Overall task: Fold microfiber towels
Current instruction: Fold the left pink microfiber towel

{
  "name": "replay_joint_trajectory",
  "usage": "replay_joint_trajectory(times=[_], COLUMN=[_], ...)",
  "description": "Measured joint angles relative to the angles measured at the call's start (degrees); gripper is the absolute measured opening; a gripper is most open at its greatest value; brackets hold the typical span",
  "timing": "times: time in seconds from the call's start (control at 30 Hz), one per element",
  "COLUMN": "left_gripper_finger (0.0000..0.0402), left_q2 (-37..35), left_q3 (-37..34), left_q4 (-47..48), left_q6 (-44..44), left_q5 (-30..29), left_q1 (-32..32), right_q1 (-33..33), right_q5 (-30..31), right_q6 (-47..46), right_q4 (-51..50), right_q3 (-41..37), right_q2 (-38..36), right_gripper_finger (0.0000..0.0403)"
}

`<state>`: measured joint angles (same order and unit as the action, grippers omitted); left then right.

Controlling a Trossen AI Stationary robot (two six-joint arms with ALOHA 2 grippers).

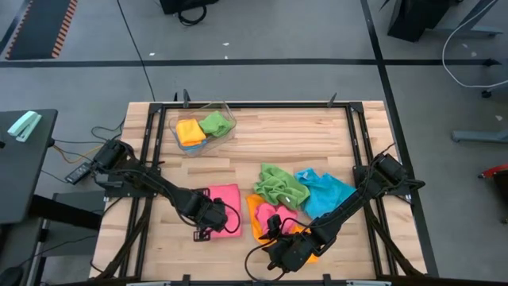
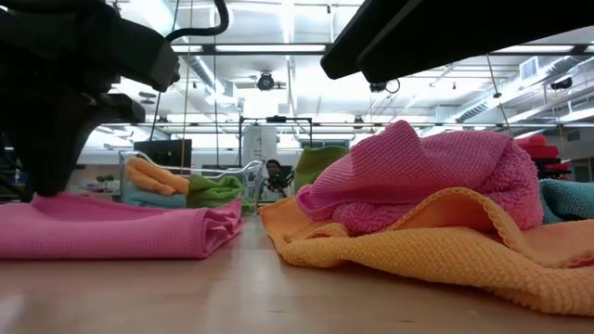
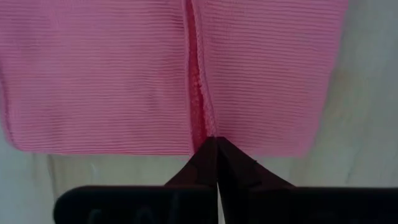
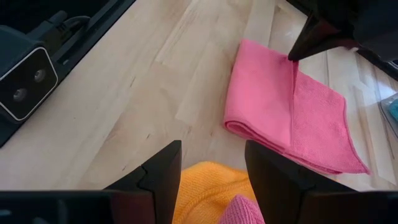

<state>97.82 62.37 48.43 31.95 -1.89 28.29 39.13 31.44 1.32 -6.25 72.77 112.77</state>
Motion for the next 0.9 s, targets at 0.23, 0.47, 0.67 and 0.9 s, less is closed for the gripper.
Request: replay_joint_trajectory(times=[0.23, 0.47, 0.67, 0.9], left_gripper_finger=[0.0005, 0.0005, 0.004, 0.0054], left_q2=[0.0, 0.01, 1.12, 2.44], left_q3=[0.96, 2.08, 2.03, 2.01], left_q4=[3.41, 6.36, 5.15, 5.62], left_q6=[0.41, 1.51, -1.43, -1.77], left_q5=[-0.55, -3.82, -6.61, -7.53], left_q1=[0.51, 0.96, 0.76, 0.87], right_q1=[0.0, 0.0, 0.0, 0.0], right_q5=[-0.01, 0.0, -0.01, -0.02], right_q6=[0.0, -0.02, -0.26, -0.45], right_q4=[0.19, 0.24, 0.28, 0.28], right_q3=[0.0, 0.0, 0.0, 0.0], right_q2=[0.0, 0.0, 0.0, 0.0], right_gripper_finger=[0.0186, 0.0186, 0.0186, 0.0186])
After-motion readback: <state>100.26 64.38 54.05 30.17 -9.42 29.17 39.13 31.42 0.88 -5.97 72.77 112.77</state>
